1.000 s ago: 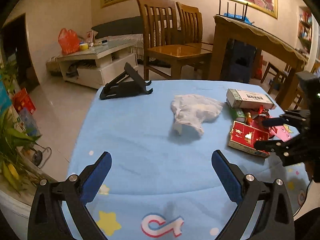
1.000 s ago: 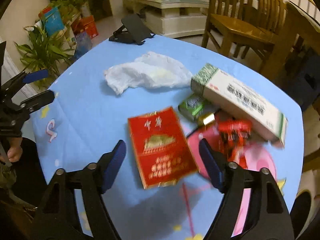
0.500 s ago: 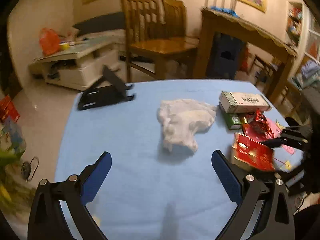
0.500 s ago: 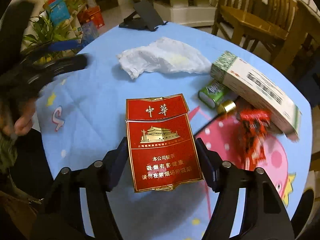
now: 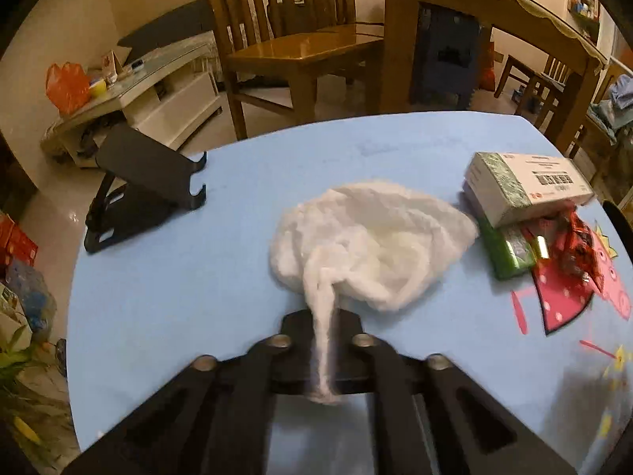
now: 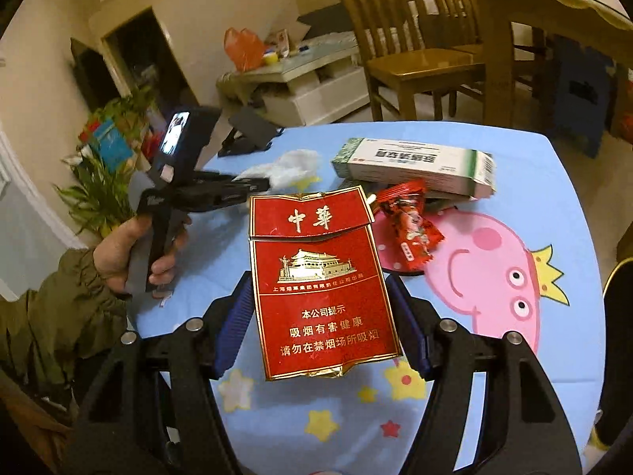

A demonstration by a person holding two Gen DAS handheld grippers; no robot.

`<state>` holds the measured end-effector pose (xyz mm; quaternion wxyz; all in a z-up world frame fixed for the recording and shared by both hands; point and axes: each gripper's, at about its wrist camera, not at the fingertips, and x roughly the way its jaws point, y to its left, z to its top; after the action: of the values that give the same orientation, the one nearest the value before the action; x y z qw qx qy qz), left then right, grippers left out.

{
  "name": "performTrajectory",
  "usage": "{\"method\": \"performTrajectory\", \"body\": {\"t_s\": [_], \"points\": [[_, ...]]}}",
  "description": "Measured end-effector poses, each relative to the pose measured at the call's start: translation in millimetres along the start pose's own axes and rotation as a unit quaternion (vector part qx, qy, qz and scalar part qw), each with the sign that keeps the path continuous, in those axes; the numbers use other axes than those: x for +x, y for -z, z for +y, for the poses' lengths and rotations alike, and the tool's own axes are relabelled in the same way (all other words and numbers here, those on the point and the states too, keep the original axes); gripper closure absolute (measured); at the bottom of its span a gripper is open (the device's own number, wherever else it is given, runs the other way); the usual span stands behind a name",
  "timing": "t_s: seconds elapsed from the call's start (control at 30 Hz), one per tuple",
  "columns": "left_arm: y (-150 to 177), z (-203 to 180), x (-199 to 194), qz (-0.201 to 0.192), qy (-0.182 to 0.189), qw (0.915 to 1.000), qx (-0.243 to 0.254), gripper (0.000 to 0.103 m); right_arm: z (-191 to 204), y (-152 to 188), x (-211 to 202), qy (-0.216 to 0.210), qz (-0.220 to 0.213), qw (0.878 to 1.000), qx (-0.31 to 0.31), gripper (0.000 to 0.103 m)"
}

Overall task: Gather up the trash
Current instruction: 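Drop the cigarette pack into the bin with the right tool while the left tool drops the tissue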

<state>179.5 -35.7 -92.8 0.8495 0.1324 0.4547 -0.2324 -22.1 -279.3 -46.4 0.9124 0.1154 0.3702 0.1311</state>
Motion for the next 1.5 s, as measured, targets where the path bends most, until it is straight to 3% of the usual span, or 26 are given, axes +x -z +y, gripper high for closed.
{"method": "performTrajectory", "body": {"t_s": [0.07,0.13,0.27,0.43,0.57,0.67,0.83,1.03,1.2,1.33,1.43,1.5], "points": [[3.1,7.8,-16.8,-0.022,0.013,0.9991,-0.034,0.101,-3.3,2.0,-4.2,0.008,-0.011,1.000,0.000,0.038],[9.6,9.8,-46.5,-0.063,0.002,0.9963,-0.059,0.101,-1.2,0.7,-8.6,0.013,-0.024,1.000,-0.003,0.038],[20.0,-7.4,-88.7,-0.102,-0.022,0.9924,-0.065,0.101,-8.0,-1.4,-24.1,0.019,-0.050,0.999,0.007,0.038],[26.7,-66.0,-123.1,-0.122,0.000,0.9923,-0.019,0.101,-34.8,6.5,-64.5,0.050,-0.086,0.994,0.039,0.038],[21.0,-123.2,-136.0,-0.131,0.038,0.9903,0.025,0.100,-99.0,27.0,-85.1,0.097,-0.075,0.986,0.115,0.038],[20.1,-167.6,-136.5,-0.130,0.069,0.9879,0.050,0.100,-144.1,34.5,-112.9,0.130,-0.087,0.975,0.159,0.038],[11.1,-231.4,-130.2,-0.124,0.111,0.9816,0.093,0.100,-188.1,30.4,-151.7,0.209,-0.103,0.958,0.165,0.037],[9.1,-290.8,-114.5,-0.114,0.134,0.9751,0.134,0.100,-245.7,47.6,-145.0,0.270,-0.066,0.941,0.193,0.034],[12.8,-325.4,-100.0,-0.100,0.139,0.9718,0.162,0.099,-270.0,73.7,-147.9,0.264,-0.071,0.934,0.228,0.021],[11.2,-349.1,-93.7,-0.096,0.143,0.9689,0.178,0.099,-280.0,80.4,-152.3,0.266,-0.073,0.931,0.237,0.021],[9.1,-367.9,-93.5,-0.100,0.144,0.9660,0.190,0.099,-277.5,84.3,-179.6,0.264,-0.108,0.926,0.247,0.019],[7.1,-382.9,-92.6,-0.103,0.151,0.9621,0.202,0.097,-270.7,91.1,-201.5,0.267,-0.134,0.920,0.255,0.012]]}}
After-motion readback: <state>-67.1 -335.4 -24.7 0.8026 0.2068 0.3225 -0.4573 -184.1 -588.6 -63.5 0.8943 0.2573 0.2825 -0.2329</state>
